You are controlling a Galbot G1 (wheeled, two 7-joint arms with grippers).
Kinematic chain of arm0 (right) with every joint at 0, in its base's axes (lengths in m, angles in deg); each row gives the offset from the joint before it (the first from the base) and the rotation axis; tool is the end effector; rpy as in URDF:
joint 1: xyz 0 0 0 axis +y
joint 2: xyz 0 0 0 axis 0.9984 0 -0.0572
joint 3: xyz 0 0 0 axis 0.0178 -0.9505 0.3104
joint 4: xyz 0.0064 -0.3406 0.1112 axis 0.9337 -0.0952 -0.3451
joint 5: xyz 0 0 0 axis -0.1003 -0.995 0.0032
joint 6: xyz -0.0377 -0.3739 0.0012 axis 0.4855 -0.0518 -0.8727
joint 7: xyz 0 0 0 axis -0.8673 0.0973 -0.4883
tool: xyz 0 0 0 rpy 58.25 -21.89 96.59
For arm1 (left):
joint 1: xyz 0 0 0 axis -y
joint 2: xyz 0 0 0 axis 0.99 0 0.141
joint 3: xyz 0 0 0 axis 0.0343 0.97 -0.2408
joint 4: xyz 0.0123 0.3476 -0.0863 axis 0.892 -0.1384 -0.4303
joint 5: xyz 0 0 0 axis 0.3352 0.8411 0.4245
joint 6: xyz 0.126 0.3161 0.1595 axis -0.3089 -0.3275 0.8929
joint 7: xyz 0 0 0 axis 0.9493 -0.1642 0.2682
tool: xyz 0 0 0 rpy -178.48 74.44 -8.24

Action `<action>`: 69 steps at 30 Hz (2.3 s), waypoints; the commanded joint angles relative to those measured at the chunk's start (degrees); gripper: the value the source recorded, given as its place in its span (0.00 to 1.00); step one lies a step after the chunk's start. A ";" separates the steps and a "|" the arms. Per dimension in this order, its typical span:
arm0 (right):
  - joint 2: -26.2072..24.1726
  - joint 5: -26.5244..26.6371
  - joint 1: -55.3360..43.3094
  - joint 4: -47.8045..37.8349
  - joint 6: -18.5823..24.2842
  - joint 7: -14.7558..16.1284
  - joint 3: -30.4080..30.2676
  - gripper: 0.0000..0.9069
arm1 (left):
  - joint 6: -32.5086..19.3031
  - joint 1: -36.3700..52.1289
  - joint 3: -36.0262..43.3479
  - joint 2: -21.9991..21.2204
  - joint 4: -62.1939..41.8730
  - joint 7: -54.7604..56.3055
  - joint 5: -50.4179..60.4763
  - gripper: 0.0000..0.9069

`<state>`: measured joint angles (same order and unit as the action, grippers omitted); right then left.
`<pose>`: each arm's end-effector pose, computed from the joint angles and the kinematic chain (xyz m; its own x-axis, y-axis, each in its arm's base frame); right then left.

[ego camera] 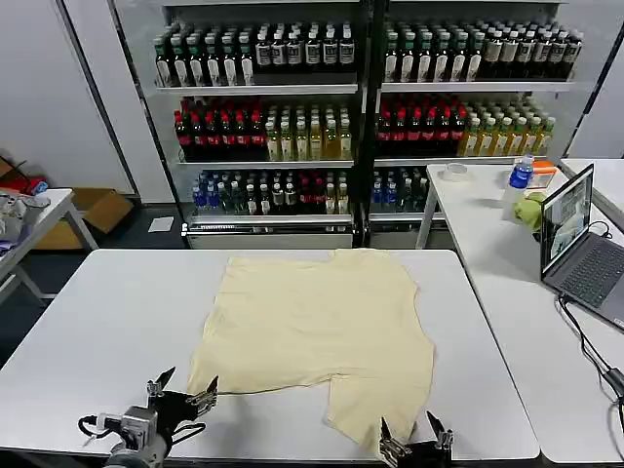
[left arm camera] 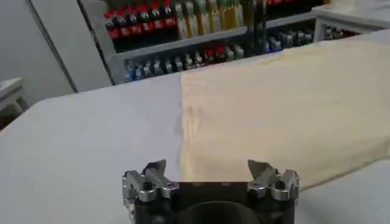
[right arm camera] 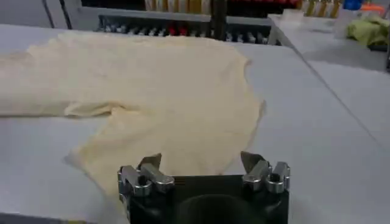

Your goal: Fold and organize the clothes.

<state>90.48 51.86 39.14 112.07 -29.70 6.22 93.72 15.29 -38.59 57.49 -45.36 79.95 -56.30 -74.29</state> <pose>0.1171 0.0321 -0.2784 -0.8277 -0.0603 0.5578 -0.0991 0.9943 -0.0396 0.2009 0.0666 -0.2762 -0.8436 0.0285 0.5362 0.1349 0.9778 0.1603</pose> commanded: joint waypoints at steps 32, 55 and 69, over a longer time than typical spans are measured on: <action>0.07 1.52 0.49 0.01 -0.20 -0.87 -1.18 0.00 | 0.67 1.38 1.27 -0.77 -5.42 -1.05 -4.71 0.01; -1.83 -0.25 10.27 12.60 3.57 -0.17 5.72 0.00 | 0.30 -8.12 -5.43 -1.80 9.76 -1.42 -7.92 0.01; -0.65 -0.47 10.37 10.44 3.23 -0.92 7.30 1.00 | 0.26 -10.57 -8.30 -1.19 11.31 -1.07 -10.48 0.01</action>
<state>90.41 52.03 47.70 121.44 -27.39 5.11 99.56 15.60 -47.59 50.63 -46.52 89.50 -57.31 -83.95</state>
